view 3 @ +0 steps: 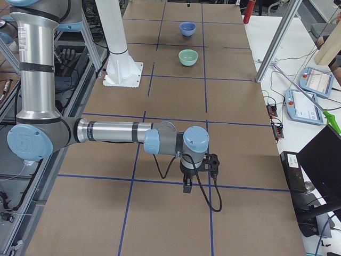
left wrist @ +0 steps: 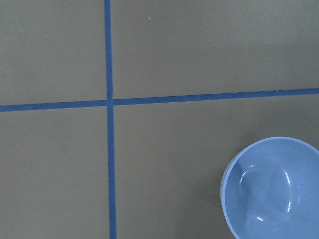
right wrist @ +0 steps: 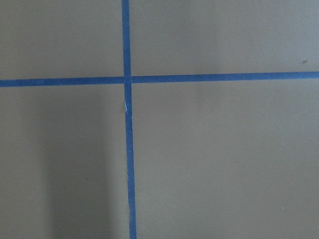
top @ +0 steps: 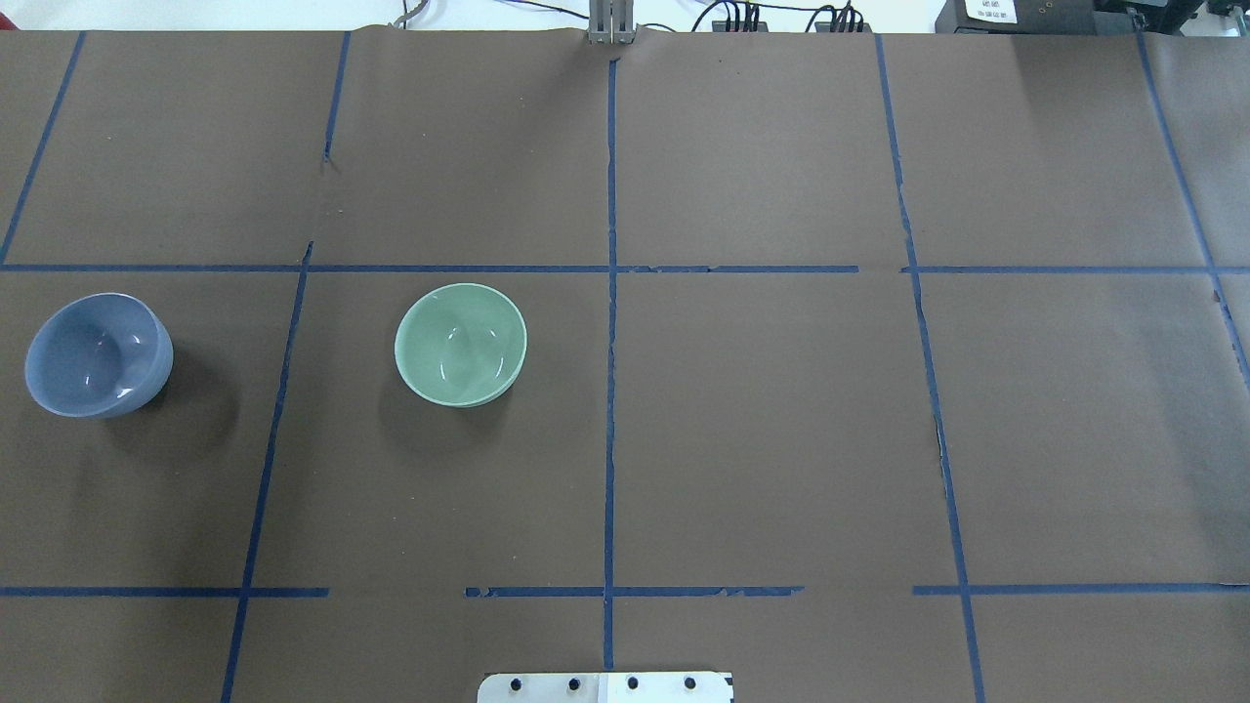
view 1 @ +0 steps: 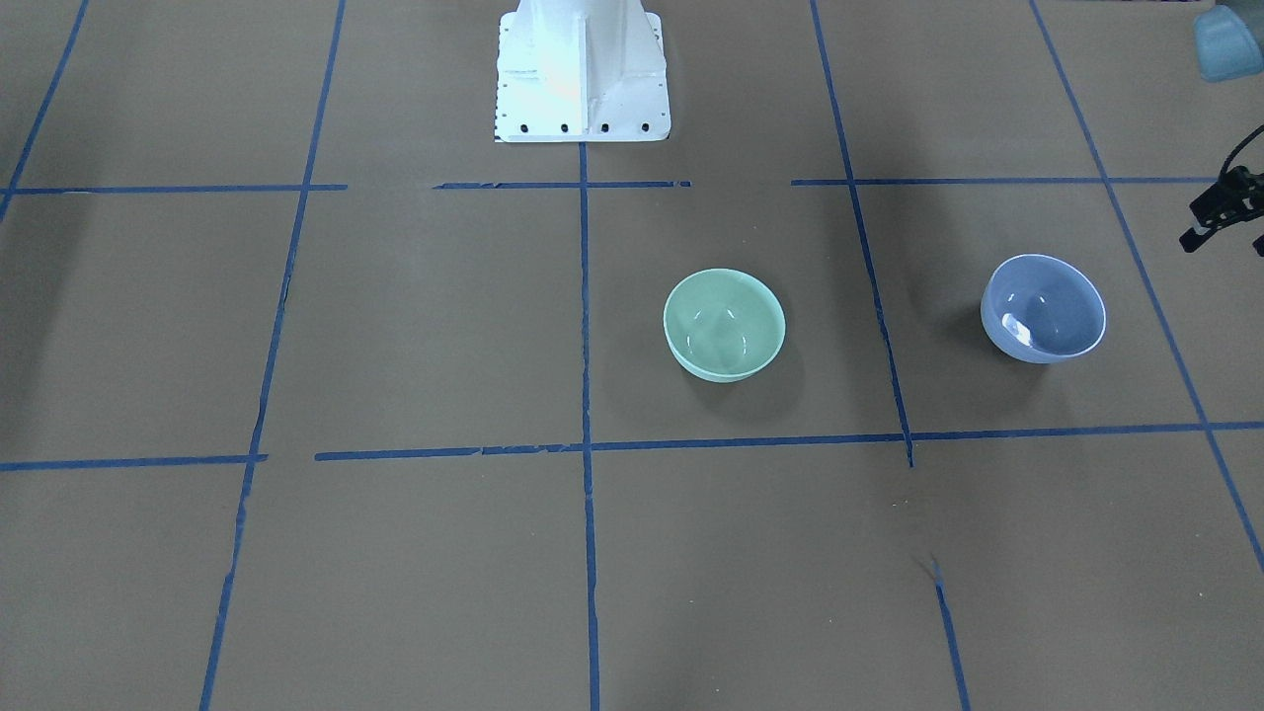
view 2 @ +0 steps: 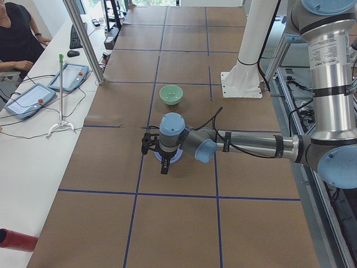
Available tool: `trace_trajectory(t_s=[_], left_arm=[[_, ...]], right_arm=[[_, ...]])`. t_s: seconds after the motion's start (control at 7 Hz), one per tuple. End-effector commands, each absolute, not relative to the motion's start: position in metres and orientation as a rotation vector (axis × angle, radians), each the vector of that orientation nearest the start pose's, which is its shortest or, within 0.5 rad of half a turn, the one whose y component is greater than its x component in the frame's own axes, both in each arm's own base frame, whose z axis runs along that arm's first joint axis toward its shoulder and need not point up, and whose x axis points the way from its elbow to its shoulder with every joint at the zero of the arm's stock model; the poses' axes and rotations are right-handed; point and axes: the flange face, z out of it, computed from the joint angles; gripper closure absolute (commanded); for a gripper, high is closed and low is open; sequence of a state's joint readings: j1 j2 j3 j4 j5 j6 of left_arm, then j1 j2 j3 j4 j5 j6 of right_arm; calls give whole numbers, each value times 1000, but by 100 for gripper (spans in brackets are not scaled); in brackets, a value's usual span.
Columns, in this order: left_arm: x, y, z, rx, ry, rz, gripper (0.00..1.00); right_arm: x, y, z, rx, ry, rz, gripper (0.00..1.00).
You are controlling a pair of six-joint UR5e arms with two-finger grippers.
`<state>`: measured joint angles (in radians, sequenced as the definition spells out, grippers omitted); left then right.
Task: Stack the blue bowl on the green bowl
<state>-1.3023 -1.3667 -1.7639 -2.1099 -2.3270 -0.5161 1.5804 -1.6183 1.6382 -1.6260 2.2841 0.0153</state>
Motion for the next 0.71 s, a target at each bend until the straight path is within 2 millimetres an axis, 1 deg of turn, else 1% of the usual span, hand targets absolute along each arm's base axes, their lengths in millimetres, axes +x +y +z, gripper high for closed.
trace_trajectory(t_s=[0.0, 0.14, 0.29, 0.43, 0.57], left_arm=[[112, -417, 628, 175, 893, -73, 0], [132, -428, 625, 164, 895, -82, 0], [144, -444, 626, 162, 898, -77, 0], [150, -454, 627, 161, 899, -76, 0], [154, -461, 623, 165, 900, -74, 0]], right_arm=[[72, -468, 658, -36, -713, 36, 0], [72, -468, 658, -36, -713, 36, 0], [72, -468, 658, -36, -713, 36, 0], [73, -468, 658, -35, -713, 38, 0], [73, -468, 658, -35, -713, 38, 0]])
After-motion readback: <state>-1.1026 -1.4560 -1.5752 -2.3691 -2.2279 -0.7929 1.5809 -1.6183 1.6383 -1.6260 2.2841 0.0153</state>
